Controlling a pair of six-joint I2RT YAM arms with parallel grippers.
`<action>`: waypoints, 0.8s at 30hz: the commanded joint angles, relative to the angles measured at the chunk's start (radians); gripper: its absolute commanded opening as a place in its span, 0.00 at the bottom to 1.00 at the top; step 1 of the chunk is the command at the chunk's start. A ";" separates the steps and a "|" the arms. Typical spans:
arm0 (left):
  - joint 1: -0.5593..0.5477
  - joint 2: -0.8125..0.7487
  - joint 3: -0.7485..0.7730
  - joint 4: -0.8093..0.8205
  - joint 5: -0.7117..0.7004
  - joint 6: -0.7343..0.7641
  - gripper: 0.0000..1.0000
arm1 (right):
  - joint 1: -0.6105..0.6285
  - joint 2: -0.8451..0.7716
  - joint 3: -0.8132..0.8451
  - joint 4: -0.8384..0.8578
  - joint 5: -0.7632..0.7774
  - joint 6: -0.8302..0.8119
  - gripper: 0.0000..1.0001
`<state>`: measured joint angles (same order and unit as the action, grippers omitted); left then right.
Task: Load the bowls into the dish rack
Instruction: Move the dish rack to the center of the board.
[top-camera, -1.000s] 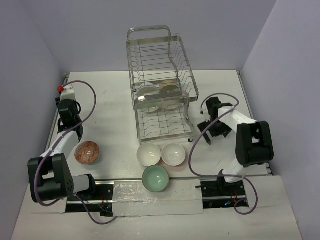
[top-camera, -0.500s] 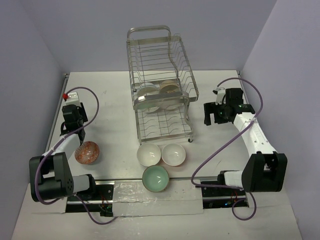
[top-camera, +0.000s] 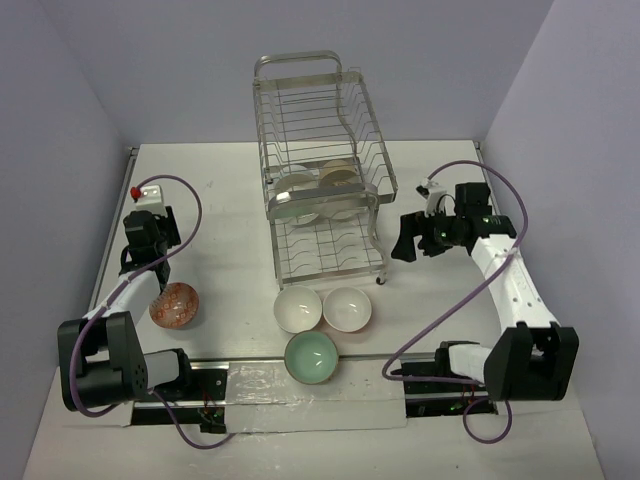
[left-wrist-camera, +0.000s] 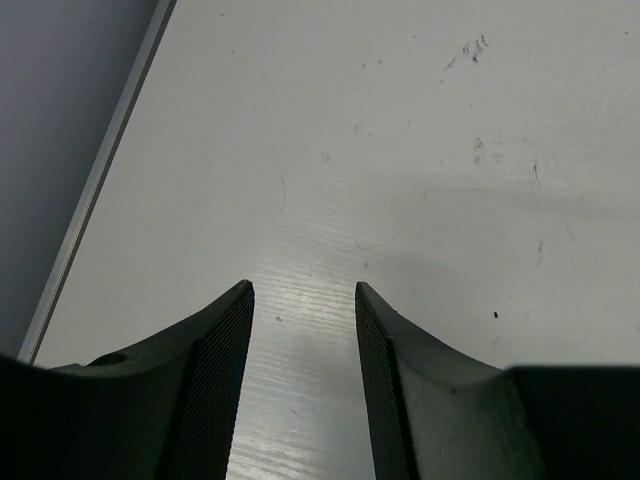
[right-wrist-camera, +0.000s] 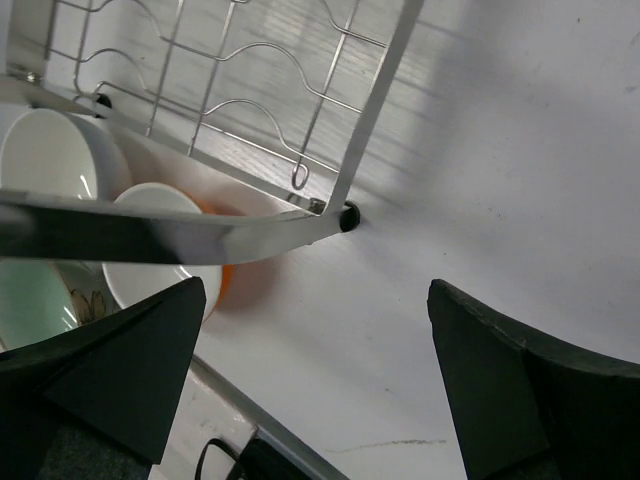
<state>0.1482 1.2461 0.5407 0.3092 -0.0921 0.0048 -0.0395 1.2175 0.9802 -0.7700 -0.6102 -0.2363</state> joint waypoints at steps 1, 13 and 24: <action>-0.002 -0.014 0.004 0.013 0.025 0.018 0.50 | -0.003 -0.093 -0.012 -0.015 -0.075 -0.087 1.00; -0.001 -0.016 0.001 0.022 0.005 0.021 0.50 | 0.035 -0.029 0.014 -0.107 -0.146 -0.193 1.00; -0.001 -0.019 -0.004 0.025 -0.001 0.026 0.50 | 0.156 0.066 0.066 0.057 0.012 -0.020 0.99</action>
<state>0.1478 1.2461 0.5407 0.3088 -0.0937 0.0177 0.1101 1.2583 0.9882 -0.7906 -0.6411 -0.3161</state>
